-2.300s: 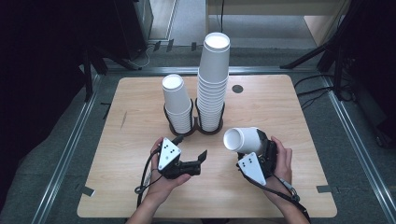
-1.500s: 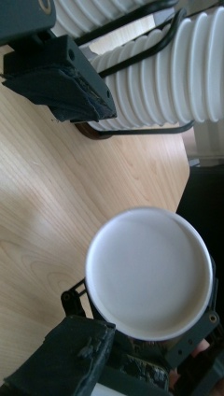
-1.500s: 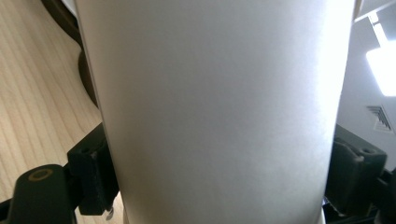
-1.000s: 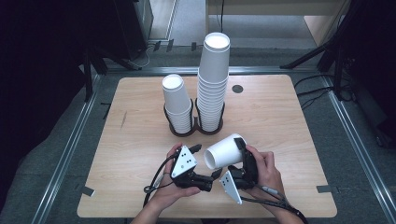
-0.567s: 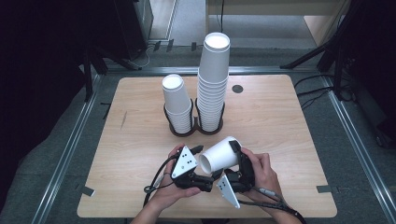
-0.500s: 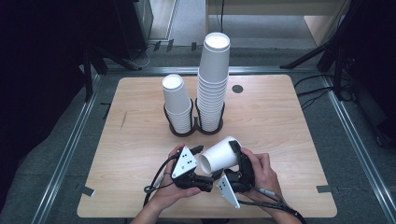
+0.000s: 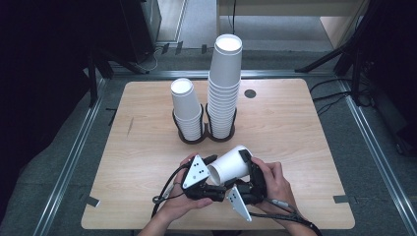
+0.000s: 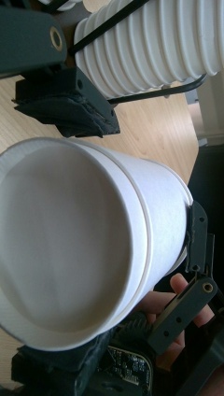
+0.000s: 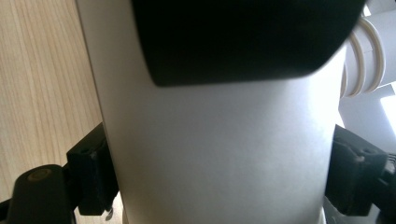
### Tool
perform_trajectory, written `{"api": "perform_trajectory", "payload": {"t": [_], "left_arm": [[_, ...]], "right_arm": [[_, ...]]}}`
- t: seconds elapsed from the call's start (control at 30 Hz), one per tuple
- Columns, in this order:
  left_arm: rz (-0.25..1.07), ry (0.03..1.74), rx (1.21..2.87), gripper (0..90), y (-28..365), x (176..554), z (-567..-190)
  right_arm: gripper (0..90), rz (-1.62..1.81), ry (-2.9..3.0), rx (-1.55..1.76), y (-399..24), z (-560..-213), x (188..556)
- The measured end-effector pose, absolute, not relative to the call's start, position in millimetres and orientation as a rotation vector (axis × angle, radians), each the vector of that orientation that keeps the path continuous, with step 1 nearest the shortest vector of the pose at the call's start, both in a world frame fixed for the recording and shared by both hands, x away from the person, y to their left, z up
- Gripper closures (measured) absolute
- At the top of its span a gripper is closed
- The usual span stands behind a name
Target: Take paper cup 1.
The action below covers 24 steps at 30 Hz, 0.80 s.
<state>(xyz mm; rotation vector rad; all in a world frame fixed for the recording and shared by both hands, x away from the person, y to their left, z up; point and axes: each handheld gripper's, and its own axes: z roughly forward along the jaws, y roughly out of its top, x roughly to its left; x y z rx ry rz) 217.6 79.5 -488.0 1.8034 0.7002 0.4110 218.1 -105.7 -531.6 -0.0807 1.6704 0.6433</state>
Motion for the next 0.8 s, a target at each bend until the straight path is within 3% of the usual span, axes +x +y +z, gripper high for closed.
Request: {"api": "perform_trajectory", "payload": {"t": [0.8], "left_arm": [[0.399,0.689,1.811,17.8,78.5,218.2,-488.8]], "right_arm": [[14.4,0.655,1.685,-0.073,-105.7,-532.8,217.4]]}}
